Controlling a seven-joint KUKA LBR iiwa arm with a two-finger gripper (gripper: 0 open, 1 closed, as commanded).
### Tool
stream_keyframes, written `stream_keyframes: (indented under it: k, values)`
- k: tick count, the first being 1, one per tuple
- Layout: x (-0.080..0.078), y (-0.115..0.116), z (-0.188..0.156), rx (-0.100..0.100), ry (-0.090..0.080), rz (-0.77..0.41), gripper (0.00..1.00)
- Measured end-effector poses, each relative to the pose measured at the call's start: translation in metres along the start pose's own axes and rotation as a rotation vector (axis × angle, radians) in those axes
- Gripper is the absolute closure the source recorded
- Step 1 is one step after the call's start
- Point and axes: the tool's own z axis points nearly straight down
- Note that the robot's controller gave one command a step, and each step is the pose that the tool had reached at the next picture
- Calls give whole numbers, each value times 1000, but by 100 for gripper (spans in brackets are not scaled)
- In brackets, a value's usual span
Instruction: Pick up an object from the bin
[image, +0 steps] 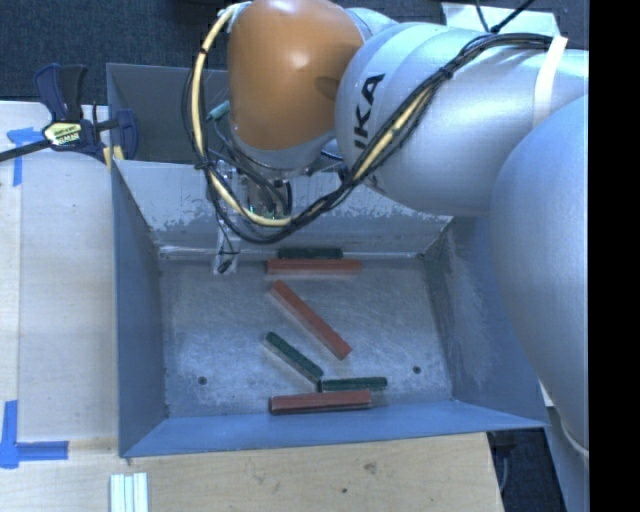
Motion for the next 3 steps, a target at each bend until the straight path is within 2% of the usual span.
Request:
stream_keyframes:
  k: [1,2,3]
  values:
    - [22,-96,115,3,0,22,0]
    - [69,-148,163,0,-10,-202,0]
    - [38,-172,165,-2,-8,71,0]
